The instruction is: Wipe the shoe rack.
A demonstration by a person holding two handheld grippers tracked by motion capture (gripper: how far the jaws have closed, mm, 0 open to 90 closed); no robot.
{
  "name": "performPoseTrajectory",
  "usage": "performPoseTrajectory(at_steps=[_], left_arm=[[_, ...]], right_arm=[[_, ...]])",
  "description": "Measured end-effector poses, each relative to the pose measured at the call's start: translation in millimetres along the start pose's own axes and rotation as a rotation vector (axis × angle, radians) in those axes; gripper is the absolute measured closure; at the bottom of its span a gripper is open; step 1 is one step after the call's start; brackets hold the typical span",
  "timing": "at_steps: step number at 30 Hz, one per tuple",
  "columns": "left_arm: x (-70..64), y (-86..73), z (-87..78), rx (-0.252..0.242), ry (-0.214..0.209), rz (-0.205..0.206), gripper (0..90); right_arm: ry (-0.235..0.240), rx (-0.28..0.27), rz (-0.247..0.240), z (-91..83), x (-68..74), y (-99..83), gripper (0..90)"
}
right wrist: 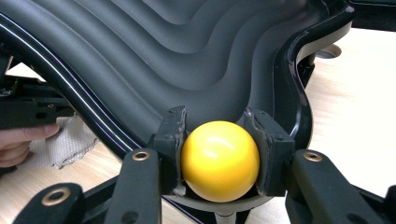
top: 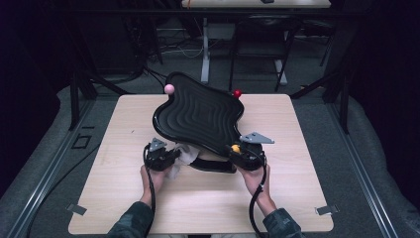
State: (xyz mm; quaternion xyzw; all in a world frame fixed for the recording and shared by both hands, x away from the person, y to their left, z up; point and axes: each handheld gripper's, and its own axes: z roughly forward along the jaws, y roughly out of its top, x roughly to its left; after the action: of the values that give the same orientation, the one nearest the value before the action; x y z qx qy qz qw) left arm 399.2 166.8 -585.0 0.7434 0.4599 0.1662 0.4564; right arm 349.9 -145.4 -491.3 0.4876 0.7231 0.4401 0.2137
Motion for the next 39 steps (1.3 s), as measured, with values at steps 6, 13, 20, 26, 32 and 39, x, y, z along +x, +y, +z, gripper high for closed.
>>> performPoseTrajectory(at_steps=[6, 13, 20, 26, 32, 39], left_arm=[[-5.8, -3.7, -2.5, -0.006, -0.002, 0.000, 80.1], [-16.4, -6.2, -2.5, -0.012, -0.013, -0.001, 80.2], [-24.2, -7.6, -3.7, -0.014, -0.023, 0.005, 80.2], [-29.9, -8.6, -3.6, -0.017, -0.024, 0.011, 80.1], [-40.6, -11.0, -2.5, -0.025, -0.026, 0.017, 80.1], [-54.4, -12.0, 0.4, -0.018, -0.024, 0.022, 80.2]], right_arm=[[0.001, 0.000, 0.000, 1.3, 2.3, 0.6, 59.6], [-0.010, 0.004, 0.003, 3.3, 5.8, 1.9, 59.6], [-0.031, 0.005, 0.003, 5.5, 9.3, 2.9, 59.6], [-0.012, 0.007, 0.005, 8.1, 12.3, 4.3, 59.6], [-0.011, 0.007, 0.004, 8.2, 12.1, 4.4, 59.6], [-0.011, 0.004, 0.003, 8.5, 12.0, 4.4, 59.6]])
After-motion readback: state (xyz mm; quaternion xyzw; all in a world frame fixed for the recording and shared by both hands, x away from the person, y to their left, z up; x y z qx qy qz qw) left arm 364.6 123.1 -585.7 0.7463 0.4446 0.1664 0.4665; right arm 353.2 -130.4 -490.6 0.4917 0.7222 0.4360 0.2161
